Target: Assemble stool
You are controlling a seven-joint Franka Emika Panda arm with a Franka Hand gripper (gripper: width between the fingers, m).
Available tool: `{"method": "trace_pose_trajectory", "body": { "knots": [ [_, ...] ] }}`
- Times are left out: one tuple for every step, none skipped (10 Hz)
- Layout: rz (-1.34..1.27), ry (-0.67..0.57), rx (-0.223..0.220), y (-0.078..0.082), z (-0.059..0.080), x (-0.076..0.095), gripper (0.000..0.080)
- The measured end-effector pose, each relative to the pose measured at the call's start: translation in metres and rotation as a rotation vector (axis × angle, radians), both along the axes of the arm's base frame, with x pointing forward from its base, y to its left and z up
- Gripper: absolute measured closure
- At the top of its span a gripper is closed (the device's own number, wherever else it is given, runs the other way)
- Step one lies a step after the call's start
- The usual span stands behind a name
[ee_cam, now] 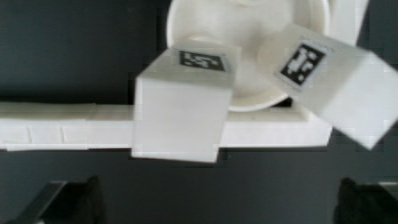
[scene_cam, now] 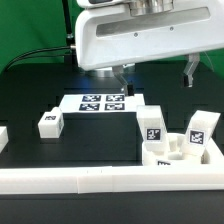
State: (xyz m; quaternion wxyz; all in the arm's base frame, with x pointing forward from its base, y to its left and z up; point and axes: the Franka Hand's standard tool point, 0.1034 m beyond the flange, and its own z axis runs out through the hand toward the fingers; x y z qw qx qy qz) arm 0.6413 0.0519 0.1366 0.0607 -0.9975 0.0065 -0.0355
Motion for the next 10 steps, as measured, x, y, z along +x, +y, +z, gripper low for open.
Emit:
{"method": "trace_pose_trajectory", "body": {
  "knots": [
    [-0.072,0.01,0.005,-0.0001,-0.0008,-0.0007,0.015],
    [-0.14,0.019,0.01,0.0,-0.001,-0.0008,0.015],
    [-0.166,0.023,0.012,0.0005,-0.0017,-0.0007,0.015],
    [-0.146,0.024,0.012,0.0017,-0.0041,0.0006,0.0151],
    [-0.105,0.014,0.009,0.0002,-0.0026,0.003,0.015],
    [-0.097,0.013,0.007,0.0017,-0.0028,0.003,0.015],
    [-0.034,0.006,0.001,0.001,-0.0037,0.0028,0.0151],
    [0.063,-0.005,-0.006,0.0,-0.0038,0.0028,0.015],
    [0.134,-0.014,-0.012,-0.0003,-0.0039,0.0028,0.015],
    [0.258,-0.026,-0.027,-0.0001,-0.0061,0.0024,0.015]
  ]
}}
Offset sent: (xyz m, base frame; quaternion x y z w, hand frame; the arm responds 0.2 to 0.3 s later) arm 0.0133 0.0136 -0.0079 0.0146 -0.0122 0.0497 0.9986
